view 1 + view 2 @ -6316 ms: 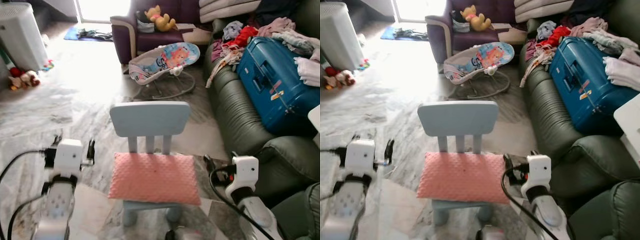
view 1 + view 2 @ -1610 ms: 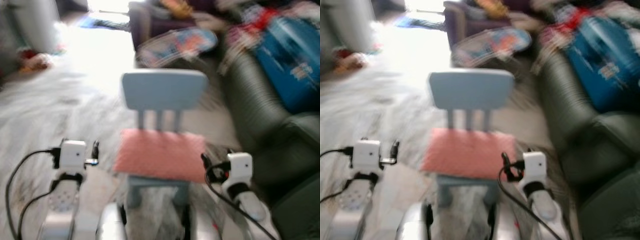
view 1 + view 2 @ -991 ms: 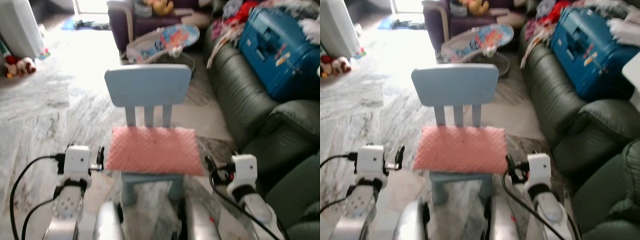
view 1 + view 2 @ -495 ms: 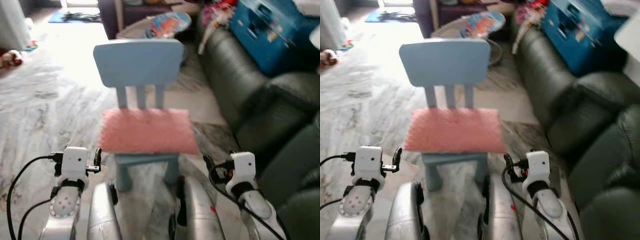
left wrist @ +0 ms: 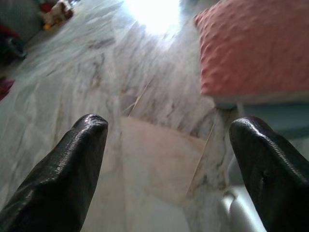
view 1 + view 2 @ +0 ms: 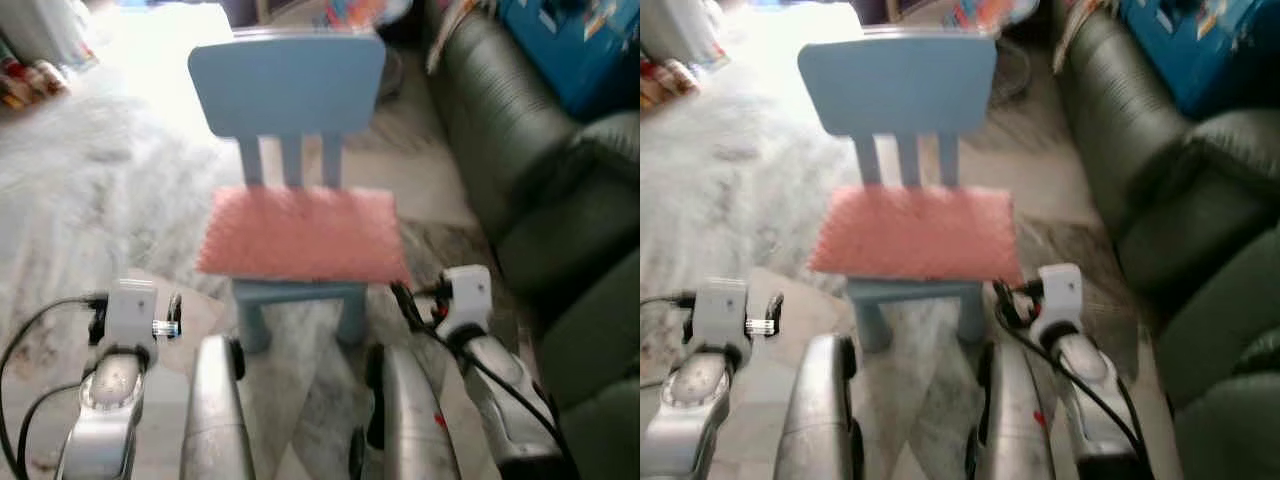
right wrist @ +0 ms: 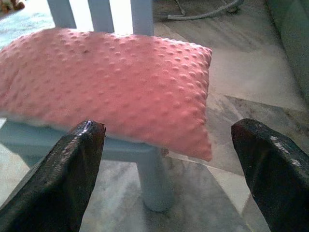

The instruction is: Move the pillow to the sofa

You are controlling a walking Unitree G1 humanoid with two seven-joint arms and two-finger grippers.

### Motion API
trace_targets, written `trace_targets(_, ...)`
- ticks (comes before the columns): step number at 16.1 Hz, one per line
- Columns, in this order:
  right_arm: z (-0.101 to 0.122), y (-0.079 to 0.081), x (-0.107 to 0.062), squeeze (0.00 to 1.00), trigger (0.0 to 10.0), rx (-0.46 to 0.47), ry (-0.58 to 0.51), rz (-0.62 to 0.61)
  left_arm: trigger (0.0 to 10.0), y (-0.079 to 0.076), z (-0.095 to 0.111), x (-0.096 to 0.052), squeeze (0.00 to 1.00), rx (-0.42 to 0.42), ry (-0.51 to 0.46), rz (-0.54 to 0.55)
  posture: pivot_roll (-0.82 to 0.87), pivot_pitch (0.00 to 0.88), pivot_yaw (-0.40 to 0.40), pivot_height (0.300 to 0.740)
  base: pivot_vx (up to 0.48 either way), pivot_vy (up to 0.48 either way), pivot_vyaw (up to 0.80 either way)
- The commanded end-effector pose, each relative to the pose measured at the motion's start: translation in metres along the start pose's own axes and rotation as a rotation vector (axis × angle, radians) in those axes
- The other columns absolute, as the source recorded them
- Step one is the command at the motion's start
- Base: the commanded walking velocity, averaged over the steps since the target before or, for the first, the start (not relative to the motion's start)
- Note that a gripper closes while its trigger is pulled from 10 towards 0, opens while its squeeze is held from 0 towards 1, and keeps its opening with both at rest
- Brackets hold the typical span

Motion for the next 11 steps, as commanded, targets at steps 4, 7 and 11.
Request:
trace_targets(4,0.001,0.01,0.017,0.0,10.0,0.021,0.044,0.054,10.0,0.002,0.011,0.028,0.0,-0.009,0.017,0.018,0.07,0.278,-0.037,0.517,0.0,0.0,0.0)
trace_targets(7,0.009,0.012,0.032,0.0,10.0,-0.014,0.054,0.073,10.0,-0.005,0.011,0.045,0.0,-0.022,0.054,0.02,0.03,0.325,-0.038,0.517,0.0,0.0,0.0)
trace_targets(11,0.026,0.015,0.045,0.0,10.0,-0.11,0.001,0.085,10.0,-0.006,0.02,0.065,0.0,-0.076,0.004,0.051,0.0,0.382,-0.039,0.517,0.0,0.0,0.0)
Point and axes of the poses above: a point about 5 cm out from each wrist's last joint towards the gripper, its own x axis pointing out of the wrist towards the gripper, its own z axis along the axis of the wrist's last joint, y = z × x, the point moved 3 cm from there along x, pointing out of the wrist towards the gripper, and after that the axes turned 14 degrees about x, right-handed, at the moved point
